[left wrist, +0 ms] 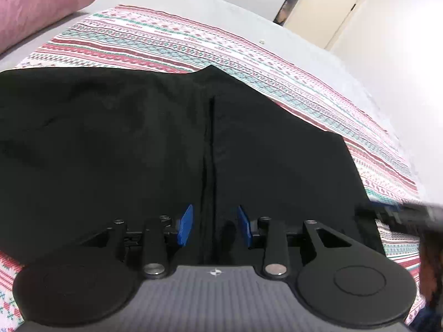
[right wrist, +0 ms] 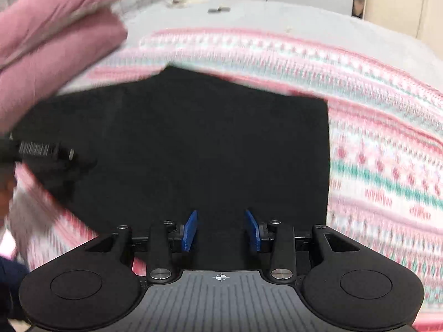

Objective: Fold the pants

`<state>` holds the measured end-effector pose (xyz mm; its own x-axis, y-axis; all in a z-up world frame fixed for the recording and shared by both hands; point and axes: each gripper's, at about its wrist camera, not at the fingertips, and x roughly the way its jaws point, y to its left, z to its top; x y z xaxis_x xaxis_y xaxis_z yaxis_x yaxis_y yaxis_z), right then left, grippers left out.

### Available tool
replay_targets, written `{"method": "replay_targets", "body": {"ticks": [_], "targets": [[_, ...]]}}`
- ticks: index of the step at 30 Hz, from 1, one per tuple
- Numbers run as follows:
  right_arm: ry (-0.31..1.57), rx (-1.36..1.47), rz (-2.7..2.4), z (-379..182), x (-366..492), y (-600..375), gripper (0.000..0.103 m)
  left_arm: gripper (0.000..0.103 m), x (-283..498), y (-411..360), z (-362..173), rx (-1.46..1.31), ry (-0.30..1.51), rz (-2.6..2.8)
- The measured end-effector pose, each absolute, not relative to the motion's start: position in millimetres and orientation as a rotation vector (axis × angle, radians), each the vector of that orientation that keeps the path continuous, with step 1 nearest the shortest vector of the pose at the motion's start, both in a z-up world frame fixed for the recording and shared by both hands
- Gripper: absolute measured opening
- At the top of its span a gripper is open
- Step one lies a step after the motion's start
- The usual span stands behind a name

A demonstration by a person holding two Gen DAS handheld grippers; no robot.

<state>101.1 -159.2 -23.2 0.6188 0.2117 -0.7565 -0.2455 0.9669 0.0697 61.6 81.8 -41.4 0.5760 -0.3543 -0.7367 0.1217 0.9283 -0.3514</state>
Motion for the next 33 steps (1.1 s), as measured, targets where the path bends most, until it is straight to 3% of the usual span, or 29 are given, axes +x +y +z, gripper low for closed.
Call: {"method": "replay_targets", "body": {"ticks": [9,11,14,18,22,33], "targets": [[0.921,0.115,0.192,-24,220,-184,0.039,0.064,70,67,-44,-0.204,0.896,-0.301],[0.936,0.113,0.16,-31,242,-187,0.038,0.059,73,65,-47,-0.203,0.902,-0.305],[0.935,0.085,0.096,-41,265,-191,0.038,0.059,76,64,-49,-0.216,0.909,-0.298],[0.904,0.113,0.019,-51,268,-203,0.036,0.053,77,65,-47,-0.22,0.889,-0.296],[0.865,0.078,-0.03,-55,262,-198,0.033,0.037,81,63,-47,-0.223,0.884,-0.296],[0.874,0.005,0.086,-38,208,-168,0.038,0.035,80,72,-40,-0.24,0.878,-0.272]]}}
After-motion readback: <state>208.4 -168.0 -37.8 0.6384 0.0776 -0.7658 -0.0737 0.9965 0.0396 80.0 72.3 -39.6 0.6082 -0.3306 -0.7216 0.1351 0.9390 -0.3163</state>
